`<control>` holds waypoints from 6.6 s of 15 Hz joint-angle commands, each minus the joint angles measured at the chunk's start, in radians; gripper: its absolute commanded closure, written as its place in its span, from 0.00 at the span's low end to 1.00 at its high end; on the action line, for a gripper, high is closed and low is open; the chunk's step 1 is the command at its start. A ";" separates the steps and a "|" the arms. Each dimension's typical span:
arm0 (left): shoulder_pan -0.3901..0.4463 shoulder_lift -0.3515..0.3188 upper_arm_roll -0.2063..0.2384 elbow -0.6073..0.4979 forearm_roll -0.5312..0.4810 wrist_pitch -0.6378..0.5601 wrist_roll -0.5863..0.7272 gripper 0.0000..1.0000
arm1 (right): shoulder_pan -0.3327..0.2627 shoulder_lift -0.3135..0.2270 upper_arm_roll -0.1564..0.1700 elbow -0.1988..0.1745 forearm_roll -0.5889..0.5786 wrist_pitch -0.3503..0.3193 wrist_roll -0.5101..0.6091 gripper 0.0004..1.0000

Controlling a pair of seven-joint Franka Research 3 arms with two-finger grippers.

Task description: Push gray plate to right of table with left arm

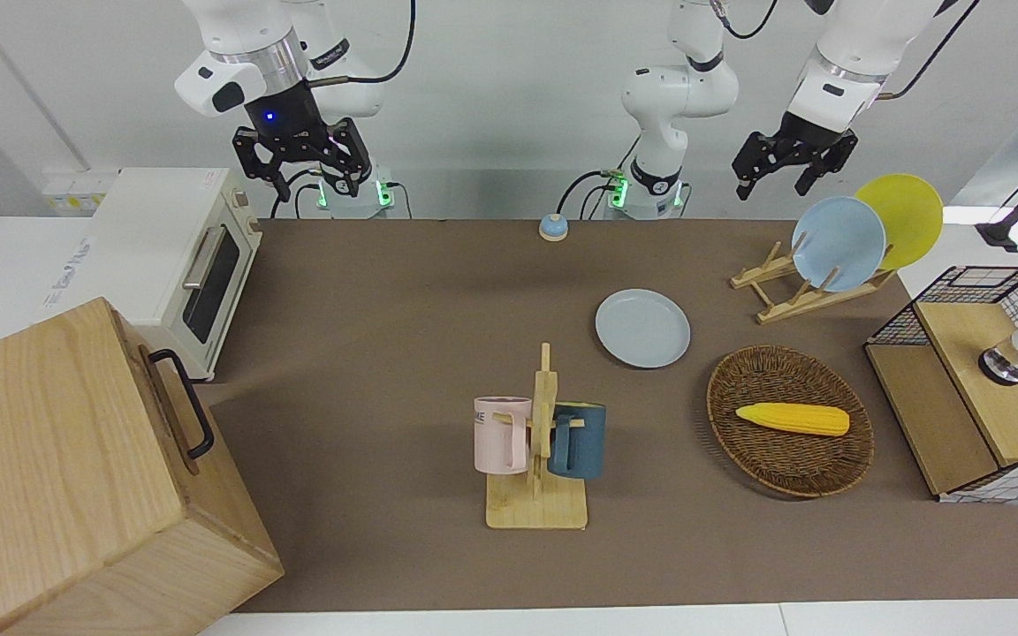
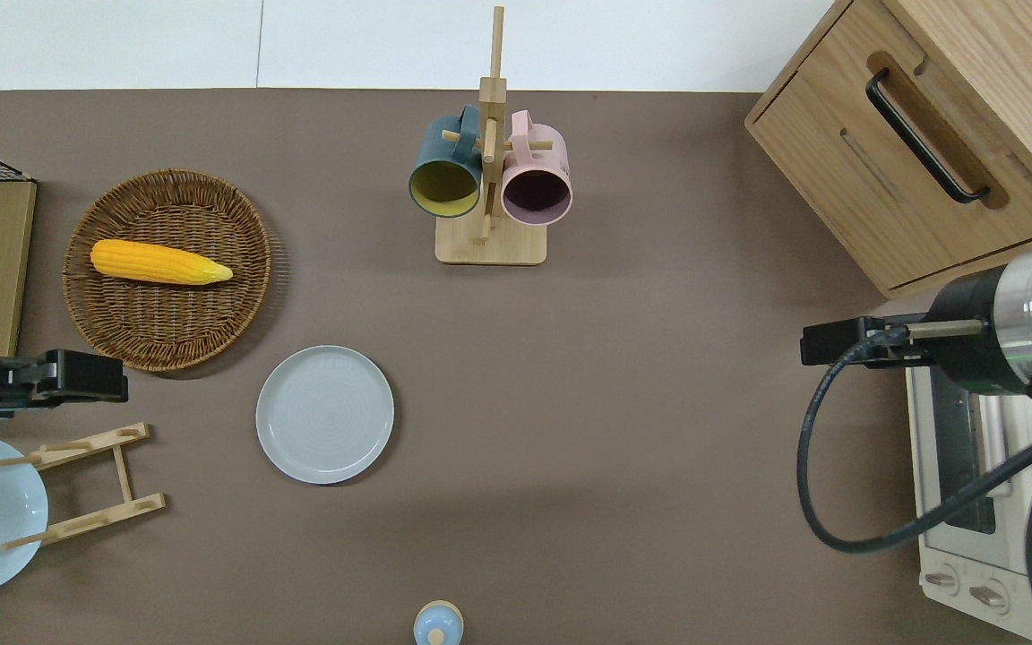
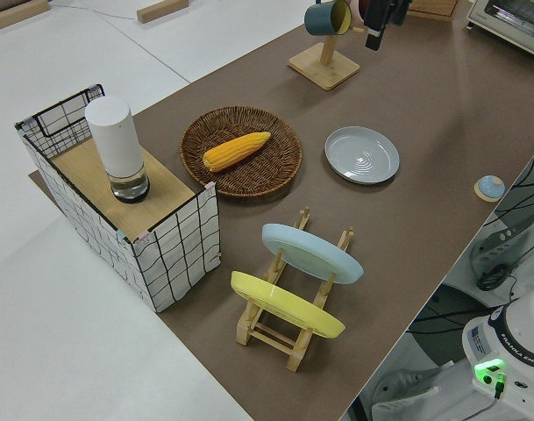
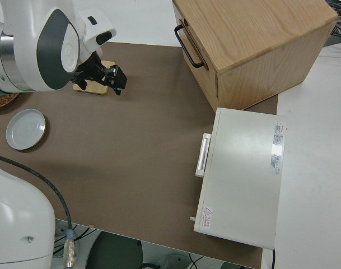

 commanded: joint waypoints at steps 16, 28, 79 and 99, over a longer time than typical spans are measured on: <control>-0.009 -0.009 0.006 -0.016 0.018 -0.003 0.002 0.01 | -0.006 0.006 0.003 0.014 0.016 -0.005 0.002 0.00; -0.009 -0.069 0.047 -0.128 0.001 0.089 0.002 0.01 | -0.006 0.006 0.003 0.014 0.016 -0.005 0.002 0.00; -0.051 0.225 0.006 -0.677 -0.080 0.782 0.019 0.62 | -0.006 0.006 0.004 0.014 0.016 -0.005 0.002 0.00; -0.052 0.233 -0.050 -0.676 -0.097 0.787 -0.013 1.00 | -0.006 0.006 0.003 0.014 0.016 -0.005 0.002 0.00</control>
